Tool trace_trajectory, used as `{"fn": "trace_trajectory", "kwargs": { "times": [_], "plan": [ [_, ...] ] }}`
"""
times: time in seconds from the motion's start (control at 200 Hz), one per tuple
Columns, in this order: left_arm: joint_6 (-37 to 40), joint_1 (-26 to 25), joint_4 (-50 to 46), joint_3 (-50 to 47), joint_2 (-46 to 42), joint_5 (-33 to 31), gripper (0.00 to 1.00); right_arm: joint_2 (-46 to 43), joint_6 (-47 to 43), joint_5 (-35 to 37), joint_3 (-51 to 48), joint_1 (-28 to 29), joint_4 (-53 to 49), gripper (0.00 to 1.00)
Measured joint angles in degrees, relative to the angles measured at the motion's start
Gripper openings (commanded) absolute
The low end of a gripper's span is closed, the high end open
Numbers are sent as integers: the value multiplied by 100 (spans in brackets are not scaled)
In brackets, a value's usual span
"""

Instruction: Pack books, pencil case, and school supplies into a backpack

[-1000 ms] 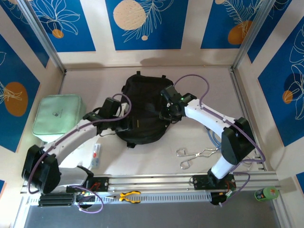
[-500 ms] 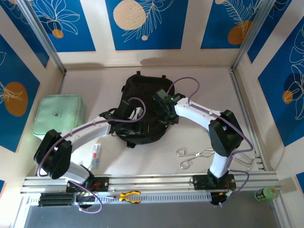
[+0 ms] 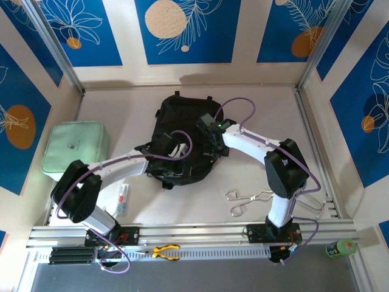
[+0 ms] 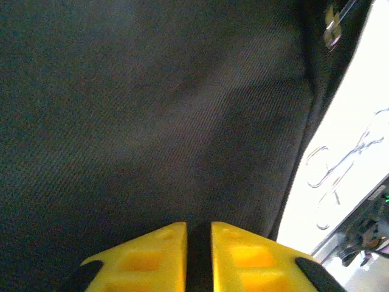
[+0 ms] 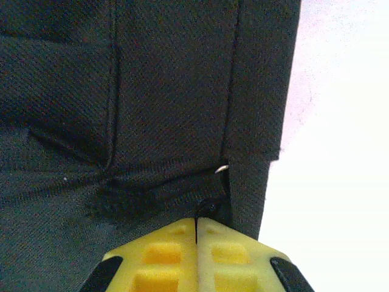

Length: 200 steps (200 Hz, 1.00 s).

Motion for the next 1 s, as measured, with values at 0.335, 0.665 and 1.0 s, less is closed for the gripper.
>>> {"fn": "trace_trajectory", "kwargs": {
  "times": [0.335, 0.665, 1.0],
  "plan": [
    [151, -44, 243, -468, 0, -55, 13, -2, -195, 223, 0, -146, 181, 0],
    [413, 111, -461, 704, -184, -57, 53, -1145, -313, -295, -896, -420, 1008, 38],
    [761, 660, -695, 3115, 1091, -804, 52, -2033, -199, -1246, -1729, -1106, 1934, 59]
  ]
}}
